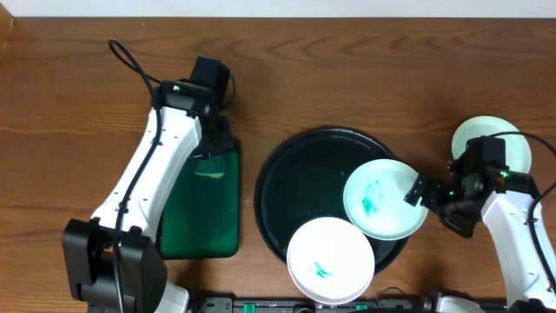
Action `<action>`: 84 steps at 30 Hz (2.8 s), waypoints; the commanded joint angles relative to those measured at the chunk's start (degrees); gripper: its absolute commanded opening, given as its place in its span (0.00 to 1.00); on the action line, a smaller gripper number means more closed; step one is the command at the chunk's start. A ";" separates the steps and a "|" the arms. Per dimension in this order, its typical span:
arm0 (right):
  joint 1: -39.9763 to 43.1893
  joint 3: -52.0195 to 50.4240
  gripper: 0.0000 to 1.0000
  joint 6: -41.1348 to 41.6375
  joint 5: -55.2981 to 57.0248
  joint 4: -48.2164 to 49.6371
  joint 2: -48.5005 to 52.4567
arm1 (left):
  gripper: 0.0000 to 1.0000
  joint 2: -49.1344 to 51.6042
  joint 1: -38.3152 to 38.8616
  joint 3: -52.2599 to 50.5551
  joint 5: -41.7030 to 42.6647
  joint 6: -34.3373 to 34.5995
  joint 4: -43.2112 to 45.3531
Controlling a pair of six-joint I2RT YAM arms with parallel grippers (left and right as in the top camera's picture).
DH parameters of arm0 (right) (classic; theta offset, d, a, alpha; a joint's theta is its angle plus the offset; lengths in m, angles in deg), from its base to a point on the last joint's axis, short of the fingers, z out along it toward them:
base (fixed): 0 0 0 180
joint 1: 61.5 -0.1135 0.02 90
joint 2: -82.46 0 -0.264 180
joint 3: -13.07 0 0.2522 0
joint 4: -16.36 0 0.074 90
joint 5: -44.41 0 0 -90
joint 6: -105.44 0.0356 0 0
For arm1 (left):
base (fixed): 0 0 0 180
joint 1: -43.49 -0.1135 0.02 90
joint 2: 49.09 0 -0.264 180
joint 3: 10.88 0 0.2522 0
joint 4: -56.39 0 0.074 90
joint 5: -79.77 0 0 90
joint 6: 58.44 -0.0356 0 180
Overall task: Clean dirty plates on tray and stack at the side
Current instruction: 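Move the right gripper back to the right plate on the black tray, then grasp the right plate's rim and drag it left with the right gripper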
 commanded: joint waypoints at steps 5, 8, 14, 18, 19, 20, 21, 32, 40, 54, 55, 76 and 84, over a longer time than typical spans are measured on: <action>-1.01 -0.42 0.98 2.05 1.05 6.58 3.28 | 0.07 0.11 -0.17 -0.26 -0.26 -0.39 -0.11; -1.01 -0.42 0.97 1.99 1.07 8.57 6.51 | 0.07 0.11 -0.17 -0.26 -0.26 -0.39 -0.13; -1.16 -0.42 0.93 1.03 1.01 12.72 10.54 | 0.07 0.11 -0.17 -0.26 -0.26 -0.39 -0.13; -1.16 -0.42 0.87 0.92 0.17 14.51 10.80 | 0.07 0.11 -0.17 -0.26 -0.26 -0.37 -0.13; -1.16 -0.39 0.84 0.92 0.00 14.67 10.80 | 0.07 0.11 -0.17 -0.26 -0.24 -0.35 -0.13; -1.16 -0.42 0.79 0.90 -0.37 14.80 10.82 | 0.07 0.11 -0.17 -0.26 -0.24 -0.35 -0.13; -1.16 -0.42 0.74 0.85 -0.83 14.97 10.82 | 0.07 0.11 -0.17 -0.26 -0.24 -0.35 -0.11; -6.64 -0.42 0.29 3.61 -2.12 17.33 10.86 | 0.07 0.11 -0.17 -0.26 1.03 -0.37 -0.11; -9.51 -0.39 0.01 6.08 0.44 17.55 10.84 | 0.07 0.11 -0.17 -0.26 1.03 -0.37 -0.09; -15.43 3.23 0.02 3.41 -4.04 17.31 4.83 | 0.07 0.11 -0.17 -0.26 1.01 -0.39 0.44; -16.11 3.39 0.01 3.76 -4.09 17.38 4.76 | 0.07 0.11 -0.17 -0.26 1.01 -0.39 0.52; -16.90 3.45 0.90 18.75 6.80 6.29 4.81 | 0.07 0.11 -0.17 -0.26 1.01 -2.75 2.10; -16.92 3.43 0.86 25.00 4.24 10.64 9.09 | 0.07 0.11 -0.17 -0.26 1.01 -2.93 2.80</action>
